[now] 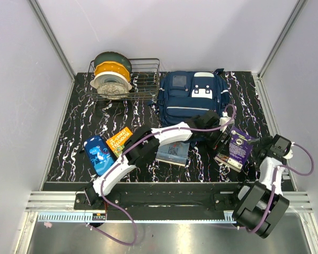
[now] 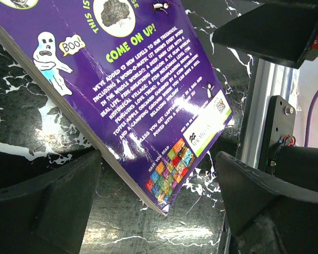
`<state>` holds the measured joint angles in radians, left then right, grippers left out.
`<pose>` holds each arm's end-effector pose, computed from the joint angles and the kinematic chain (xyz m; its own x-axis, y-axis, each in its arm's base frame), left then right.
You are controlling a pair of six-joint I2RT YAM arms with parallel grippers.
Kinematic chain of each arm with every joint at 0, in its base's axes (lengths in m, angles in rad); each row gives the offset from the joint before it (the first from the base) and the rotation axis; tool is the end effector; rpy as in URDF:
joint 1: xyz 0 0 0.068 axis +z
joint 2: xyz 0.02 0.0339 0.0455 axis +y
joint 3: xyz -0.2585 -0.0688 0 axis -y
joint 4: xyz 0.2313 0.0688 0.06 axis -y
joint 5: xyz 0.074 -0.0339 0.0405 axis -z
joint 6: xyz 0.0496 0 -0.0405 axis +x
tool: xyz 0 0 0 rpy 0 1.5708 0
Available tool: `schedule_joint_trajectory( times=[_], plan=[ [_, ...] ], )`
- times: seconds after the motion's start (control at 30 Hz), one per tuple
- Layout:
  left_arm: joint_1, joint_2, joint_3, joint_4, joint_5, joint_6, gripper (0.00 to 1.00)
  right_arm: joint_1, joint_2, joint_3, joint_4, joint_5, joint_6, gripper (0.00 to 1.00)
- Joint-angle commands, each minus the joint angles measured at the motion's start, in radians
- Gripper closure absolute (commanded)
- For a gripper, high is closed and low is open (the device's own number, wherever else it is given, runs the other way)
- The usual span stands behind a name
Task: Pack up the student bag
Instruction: Pick up the book from the center of the board.
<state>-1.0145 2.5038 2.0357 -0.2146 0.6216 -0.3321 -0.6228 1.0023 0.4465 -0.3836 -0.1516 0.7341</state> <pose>0.2658 -0.4822 0.1445 -0.6178 0.4916 -0.6137 0.7696 0.2178 -0.6003 0.1519 -0.0998 0.1610 -0.1490 0.9223 -0.3566 0.8136 0.3193 0.4859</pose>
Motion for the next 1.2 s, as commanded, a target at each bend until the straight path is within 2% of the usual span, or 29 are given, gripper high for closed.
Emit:
schedule_joint_trajectory(
  times=[0.0,0.1,0.23,0.33,0.37,0.57,0.63,0.83,1.0,1.17],
  plan=[
    [0.007,-0.008,0.001,-0.012,-0.010,-0.001,0.07,0.003,-0.041,0.011,-0.023,0.090,-0.008,0.00],
    [0.013,-0.010,0.001,-0.009,-0.010,-0.004,0.07,0.003,0.001,-0.011,0.005,0.044,0.002,0.00],
    [0.016,-0.017,-0.008,0.000,-0.003,-0.002,0.07,0.005,0.163,0.015,0.019,-0.025,-0.031,0.00],
    [0.016,-0.020,-0.012,0.017,0.015,-0.013,0.06,0.005,0.232,-0.009,0.118,-0.170,-0.062,0.07],
    [0.016,-0.020,-0.015,0.020,0.020,-0.015,0.06,0.003,0.248,-0.021,0.176,-0.265,-0.064,0.09],
    [0.014,0.000,-0.008,0.044,0.058,-0.044,0.07,0.015,0.334,-0.068,0.242,-0.462,-0.081,0.12],
    [0.013,0.006,-0.003,0.046,0.070,-0.047,0.07,0.032,0.337,-0.063,0.241,-0.524,-0.078,0.14],
    [0.002,0.021,0.021,0.044,0.102,-0.039,0.07,0.124,0.254,-0.009,0.167,-0.574,-0.122,0.17],
    [0.001,0.015,0.029,0.044,0.110,-0.035,0.07,0.124,0.076,0.029,0.054,-0.602,-0.148,0.22],
    [0.001,0.013,0.031,0.049,0.110,-0.036,0.07,0.124,0.039,0.055,-0.056,-0.641,-0.168,0.27]
  ],
)
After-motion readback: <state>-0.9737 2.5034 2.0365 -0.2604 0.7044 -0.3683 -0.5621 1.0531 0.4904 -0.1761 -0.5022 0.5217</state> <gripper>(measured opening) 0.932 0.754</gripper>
